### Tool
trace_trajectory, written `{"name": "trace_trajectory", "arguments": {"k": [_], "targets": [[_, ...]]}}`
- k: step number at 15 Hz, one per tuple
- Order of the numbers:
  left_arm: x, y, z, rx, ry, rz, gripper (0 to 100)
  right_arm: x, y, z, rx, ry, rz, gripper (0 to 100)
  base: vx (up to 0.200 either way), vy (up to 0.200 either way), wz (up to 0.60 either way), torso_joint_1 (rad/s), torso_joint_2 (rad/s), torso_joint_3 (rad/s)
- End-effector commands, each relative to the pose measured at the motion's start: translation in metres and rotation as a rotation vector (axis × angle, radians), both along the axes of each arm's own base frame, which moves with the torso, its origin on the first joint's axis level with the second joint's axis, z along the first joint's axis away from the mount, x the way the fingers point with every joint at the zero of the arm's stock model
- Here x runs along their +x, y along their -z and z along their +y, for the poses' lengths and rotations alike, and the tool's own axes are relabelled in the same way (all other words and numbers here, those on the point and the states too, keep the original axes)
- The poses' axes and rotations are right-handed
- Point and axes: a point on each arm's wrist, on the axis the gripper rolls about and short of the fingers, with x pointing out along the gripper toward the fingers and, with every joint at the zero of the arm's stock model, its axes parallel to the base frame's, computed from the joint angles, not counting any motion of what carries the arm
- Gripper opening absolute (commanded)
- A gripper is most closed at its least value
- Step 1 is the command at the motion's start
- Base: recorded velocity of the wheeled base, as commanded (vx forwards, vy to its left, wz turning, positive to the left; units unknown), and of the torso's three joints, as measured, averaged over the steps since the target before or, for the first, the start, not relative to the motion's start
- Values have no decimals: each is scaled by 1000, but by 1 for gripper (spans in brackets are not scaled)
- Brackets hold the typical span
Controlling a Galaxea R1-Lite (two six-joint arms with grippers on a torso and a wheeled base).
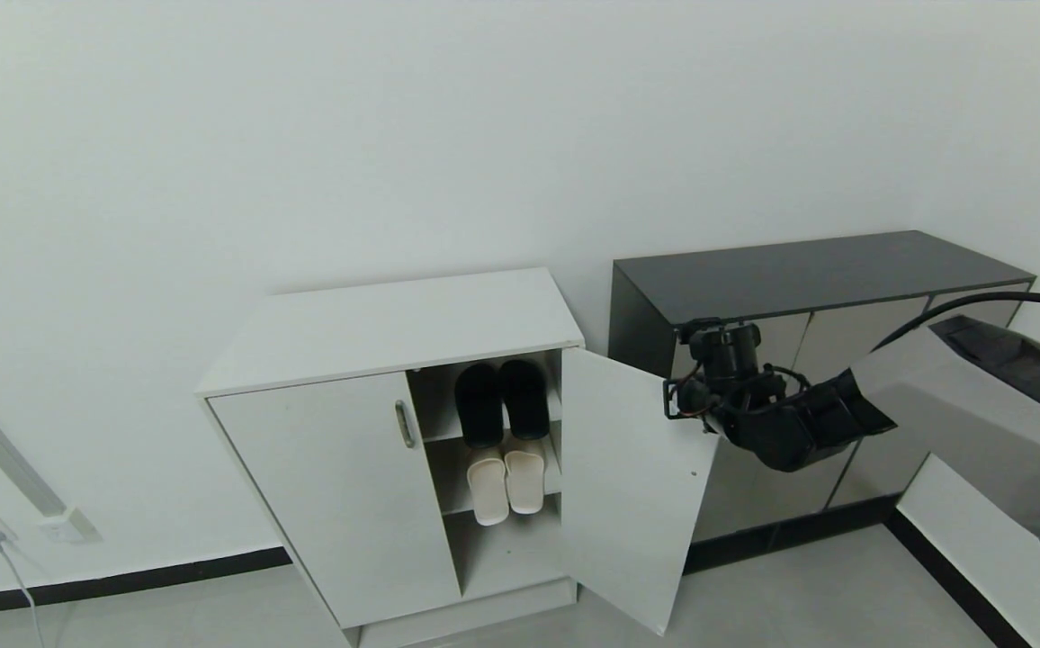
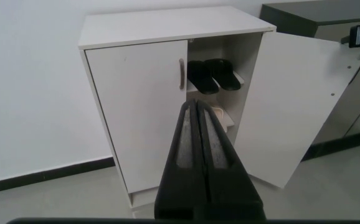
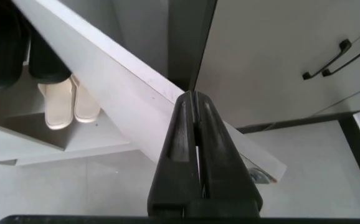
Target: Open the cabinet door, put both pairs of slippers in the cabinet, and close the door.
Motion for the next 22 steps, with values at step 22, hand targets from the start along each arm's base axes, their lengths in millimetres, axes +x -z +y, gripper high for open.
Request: {"name": "trace_trajectory", "arguments": {"k": [22], "targets": [[0,0,0,0,0,0,0,-155,-36,64,56,-406,51,0,0,0,82,0,0,0]]}}
